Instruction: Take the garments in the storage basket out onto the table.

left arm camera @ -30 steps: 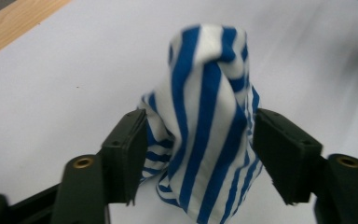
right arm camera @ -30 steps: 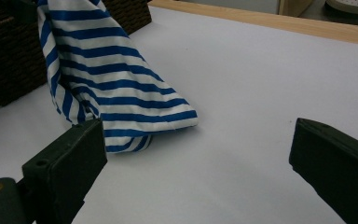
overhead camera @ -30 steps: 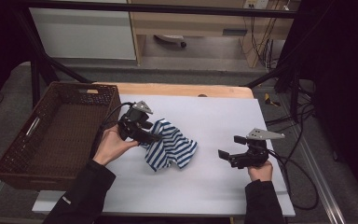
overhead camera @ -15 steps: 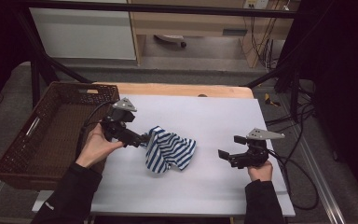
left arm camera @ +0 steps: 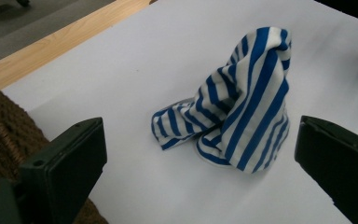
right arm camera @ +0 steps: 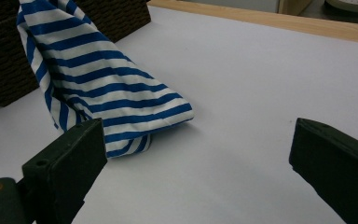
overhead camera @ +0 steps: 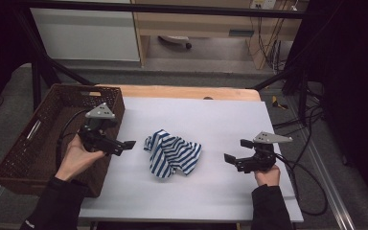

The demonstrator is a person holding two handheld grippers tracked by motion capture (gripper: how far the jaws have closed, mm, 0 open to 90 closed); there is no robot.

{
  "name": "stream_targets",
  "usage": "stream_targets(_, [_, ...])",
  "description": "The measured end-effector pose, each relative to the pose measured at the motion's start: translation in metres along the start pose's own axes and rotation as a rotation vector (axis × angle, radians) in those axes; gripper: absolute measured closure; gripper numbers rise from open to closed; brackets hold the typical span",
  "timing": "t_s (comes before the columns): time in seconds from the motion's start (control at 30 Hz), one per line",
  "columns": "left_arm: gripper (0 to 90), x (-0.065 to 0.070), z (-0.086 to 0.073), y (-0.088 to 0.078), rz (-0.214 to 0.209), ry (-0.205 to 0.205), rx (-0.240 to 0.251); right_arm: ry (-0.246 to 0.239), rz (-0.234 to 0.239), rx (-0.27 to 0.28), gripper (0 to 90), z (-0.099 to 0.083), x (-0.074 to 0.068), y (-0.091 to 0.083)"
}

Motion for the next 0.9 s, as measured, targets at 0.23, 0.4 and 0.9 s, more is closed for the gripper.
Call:
stream_targets(0.23, [1.9, -0.009, -0.023, -0.009, 0.031, -0.017, 0.013, 0.001, 0.000, -0.002, 4.4, 0.000, 0.000, 0.000])
stream_targets(0.4, [1.9, -0.017, -0.038, -0.014, 0.048, -0.034, 0.020, 0.003, -0.001, -0.005, 4.4, -0.001, 0.000, 0.001])
stream_targets(0.9, [2.0, -0.035, -0.073, -0.014, 0.076, -0.080, 0.022, 0.010, -0.004, -0.014, 4.4, -0.002, 0.000, 0.003])
Point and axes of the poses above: each handheld gripper's, and its own axes: y roughly forward along the jaws, z roughly out of its top, x roughly to its right, the point moved 5 cm from there along y, roughly forward along the jaws, and after that the axes turned 5 degrees about y, right-handed, at the moved point
